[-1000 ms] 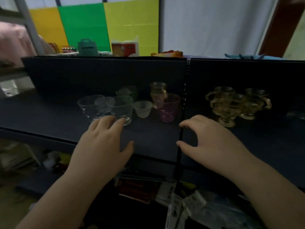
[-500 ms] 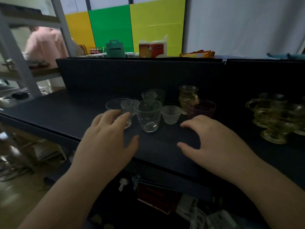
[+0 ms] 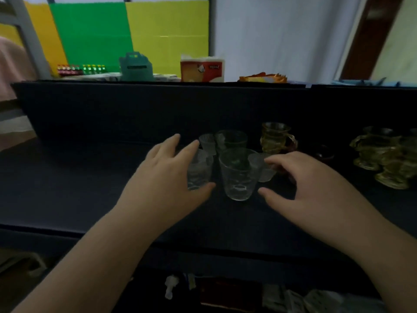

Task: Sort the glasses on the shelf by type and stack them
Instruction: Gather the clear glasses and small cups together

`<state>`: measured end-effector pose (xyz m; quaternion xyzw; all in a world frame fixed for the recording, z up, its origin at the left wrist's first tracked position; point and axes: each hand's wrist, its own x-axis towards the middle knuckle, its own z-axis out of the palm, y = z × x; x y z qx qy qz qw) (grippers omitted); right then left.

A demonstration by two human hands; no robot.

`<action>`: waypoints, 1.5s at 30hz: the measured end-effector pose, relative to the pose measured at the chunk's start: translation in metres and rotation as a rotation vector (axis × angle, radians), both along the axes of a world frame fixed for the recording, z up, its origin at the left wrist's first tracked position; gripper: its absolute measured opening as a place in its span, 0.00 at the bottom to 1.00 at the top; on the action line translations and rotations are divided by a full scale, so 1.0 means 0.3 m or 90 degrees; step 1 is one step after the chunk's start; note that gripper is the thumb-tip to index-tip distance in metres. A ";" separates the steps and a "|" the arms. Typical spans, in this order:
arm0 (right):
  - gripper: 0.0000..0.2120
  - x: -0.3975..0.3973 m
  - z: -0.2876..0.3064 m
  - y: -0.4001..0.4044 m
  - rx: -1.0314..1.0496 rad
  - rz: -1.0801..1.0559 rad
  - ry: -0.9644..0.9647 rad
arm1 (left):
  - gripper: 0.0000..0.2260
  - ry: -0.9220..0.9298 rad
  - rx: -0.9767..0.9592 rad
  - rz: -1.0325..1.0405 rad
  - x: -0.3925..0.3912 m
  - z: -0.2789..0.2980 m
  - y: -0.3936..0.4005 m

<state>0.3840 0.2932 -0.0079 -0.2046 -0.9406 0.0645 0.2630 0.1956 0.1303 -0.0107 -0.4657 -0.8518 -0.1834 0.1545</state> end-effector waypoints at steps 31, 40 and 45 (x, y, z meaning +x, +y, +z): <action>0.32 -0.730 0.102 -0.163 0.076 -0.169 -0.359 | 0.33 -0.010 0.071 -0.116 -0.365 0.016 -0.221; 0.29 -0.775 0.033 -0.151 0.017 -0.175 -0.414 | 0.34 -0.020 0.071 -0.124 -0.390 0.004 -0.259; 0.25 -0.688 0.043 -0.221 0.011 -0.125 -0.293 | 0.34 -0.029 0.072 -0.130 -0.381 0.008 -0.271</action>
